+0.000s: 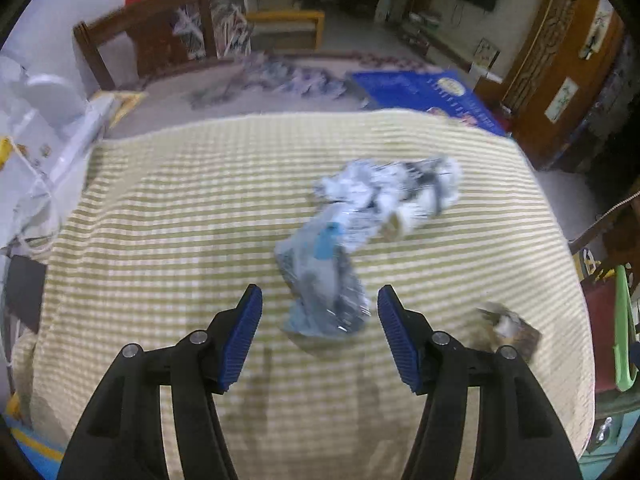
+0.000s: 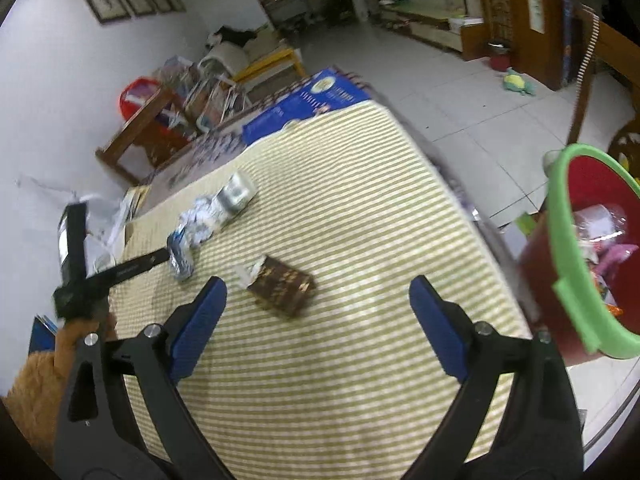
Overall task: Collect trash
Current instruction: 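Grasp the blue-white wrapper with the left gripper while the right grasps the brown snack box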
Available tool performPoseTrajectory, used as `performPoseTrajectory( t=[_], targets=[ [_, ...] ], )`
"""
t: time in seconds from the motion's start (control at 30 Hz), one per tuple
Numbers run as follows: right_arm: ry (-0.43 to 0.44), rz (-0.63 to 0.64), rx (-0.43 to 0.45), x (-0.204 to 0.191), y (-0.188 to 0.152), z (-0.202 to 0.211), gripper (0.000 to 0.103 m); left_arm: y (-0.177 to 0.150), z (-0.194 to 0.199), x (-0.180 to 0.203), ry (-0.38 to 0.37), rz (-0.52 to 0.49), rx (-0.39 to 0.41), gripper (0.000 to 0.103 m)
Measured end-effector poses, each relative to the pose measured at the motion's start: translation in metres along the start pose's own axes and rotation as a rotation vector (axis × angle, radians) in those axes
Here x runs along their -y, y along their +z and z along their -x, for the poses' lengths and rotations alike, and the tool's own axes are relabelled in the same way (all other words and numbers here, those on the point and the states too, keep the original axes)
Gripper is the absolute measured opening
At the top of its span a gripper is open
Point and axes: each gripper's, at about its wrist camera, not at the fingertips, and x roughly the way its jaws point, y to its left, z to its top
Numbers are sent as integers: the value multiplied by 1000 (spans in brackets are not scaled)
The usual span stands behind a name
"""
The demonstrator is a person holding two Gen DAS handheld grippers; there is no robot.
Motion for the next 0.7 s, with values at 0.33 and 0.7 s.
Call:
performPoseTrajectory(
  t=[0.33, 0.7],
  targets=[
    [-30, 139, -186, -29, 4, -61, 93, 7, -48, -18, -95, 47, -64, 33],
    [10, 412, -381, -63, 11, -145, 96, -14, -7, -25, -150, 83, -48, 25]
  ],
)
